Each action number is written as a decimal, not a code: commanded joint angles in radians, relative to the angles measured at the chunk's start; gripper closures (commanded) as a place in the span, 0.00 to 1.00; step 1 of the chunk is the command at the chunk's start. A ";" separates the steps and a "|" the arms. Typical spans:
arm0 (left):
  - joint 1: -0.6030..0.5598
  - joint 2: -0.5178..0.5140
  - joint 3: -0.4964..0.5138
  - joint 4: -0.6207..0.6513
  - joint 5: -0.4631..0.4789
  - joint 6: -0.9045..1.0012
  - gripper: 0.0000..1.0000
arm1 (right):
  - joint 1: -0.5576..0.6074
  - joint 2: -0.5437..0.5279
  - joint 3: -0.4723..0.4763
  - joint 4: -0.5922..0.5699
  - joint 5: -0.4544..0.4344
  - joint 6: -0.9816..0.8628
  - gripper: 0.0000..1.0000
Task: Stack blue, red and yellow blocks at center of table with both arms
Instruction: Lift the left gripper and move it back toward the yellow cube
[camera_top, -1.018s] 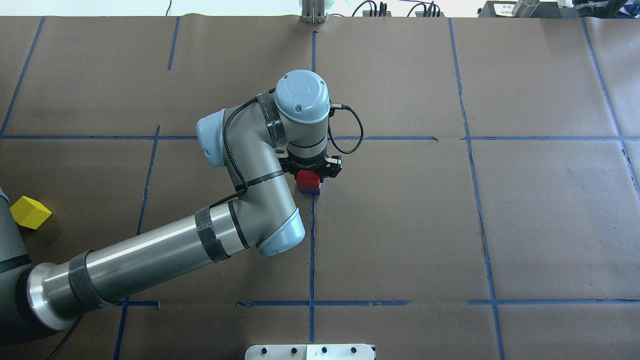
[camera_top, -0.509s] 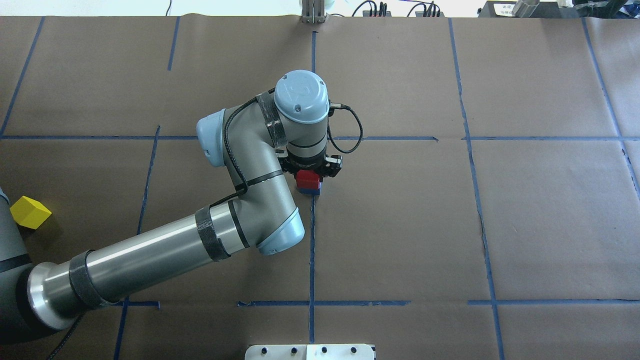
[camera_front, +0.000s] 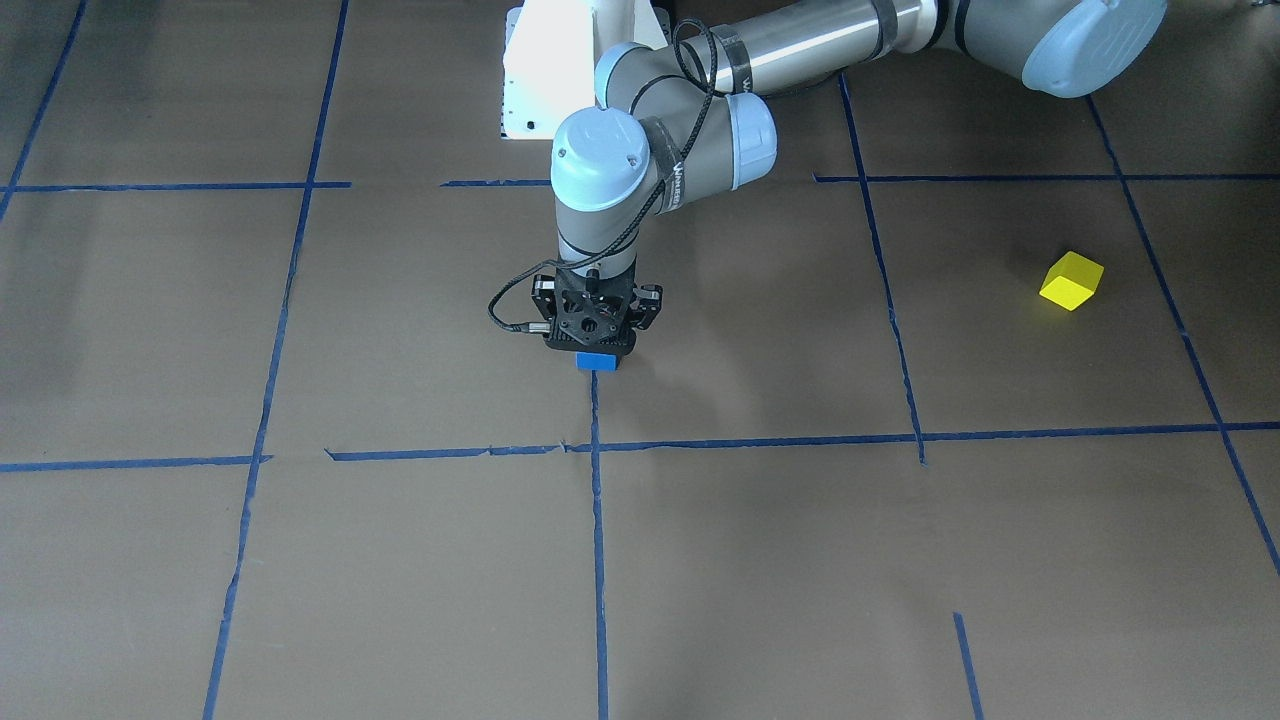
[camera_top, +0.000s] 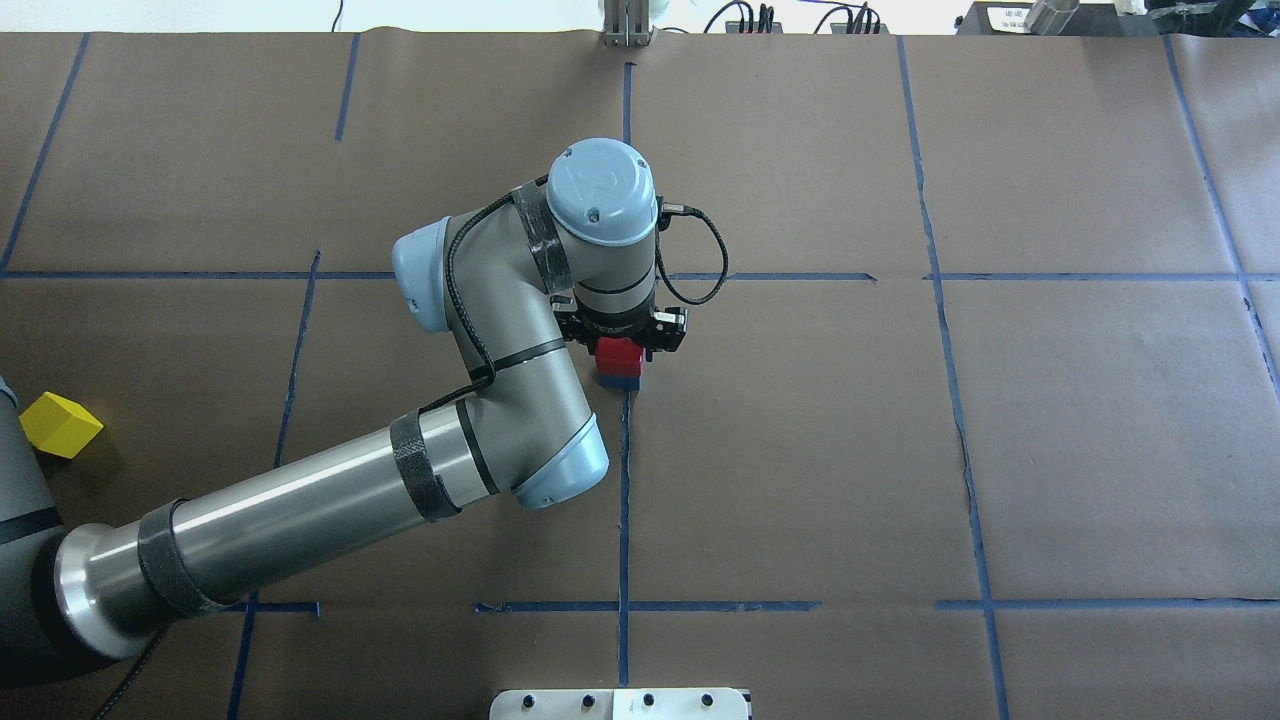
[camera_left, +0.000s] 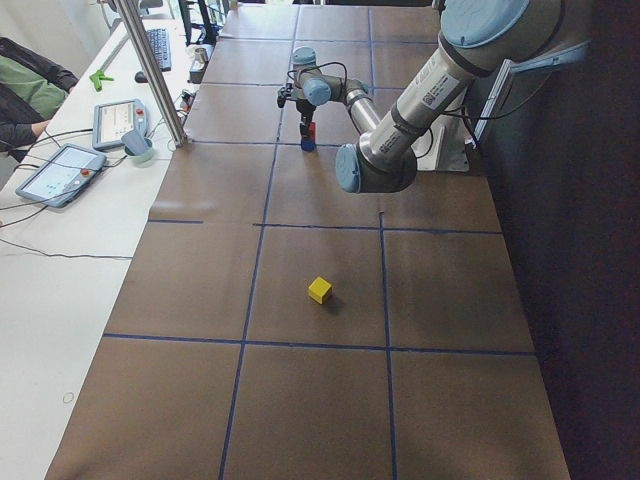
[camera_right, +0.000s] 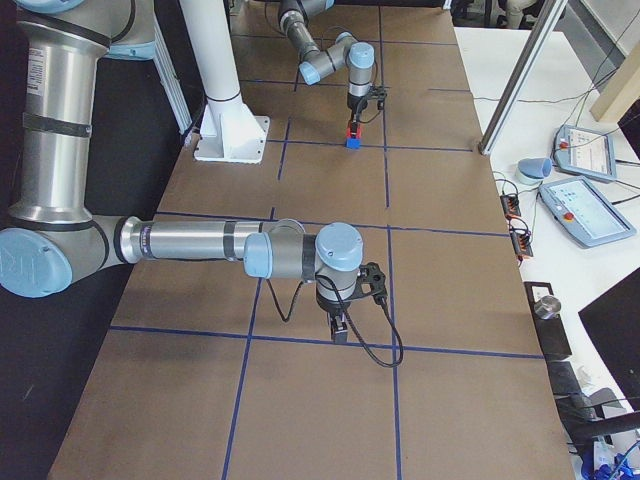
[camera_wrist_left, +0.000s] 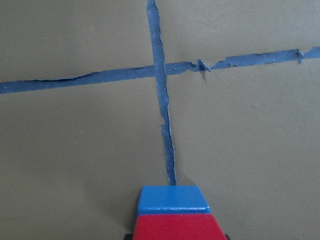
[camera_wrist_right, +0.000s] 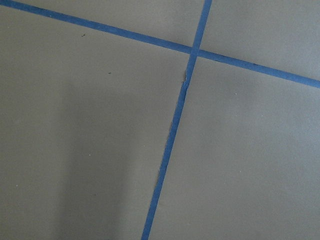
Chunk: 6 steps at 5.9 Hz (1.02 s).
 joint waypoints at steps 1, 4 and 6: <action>0.000 0.000 -0.001 -0.004 0.000 0.006 0.25 | 0.000 0.000 0.000 -0.001 0.000 0.000 0.00; -0.084 0.001 -0.082 0.008 -0.014 0.010 0.00 | 0.000 0.000 0.000 0.000 0.000 0.000 0.00; -0.176 0.126 -0.196 0.029 -0.156 0.136 0.00 | 0.000 0.000 0.000 0.000 0.000 0.000 0.00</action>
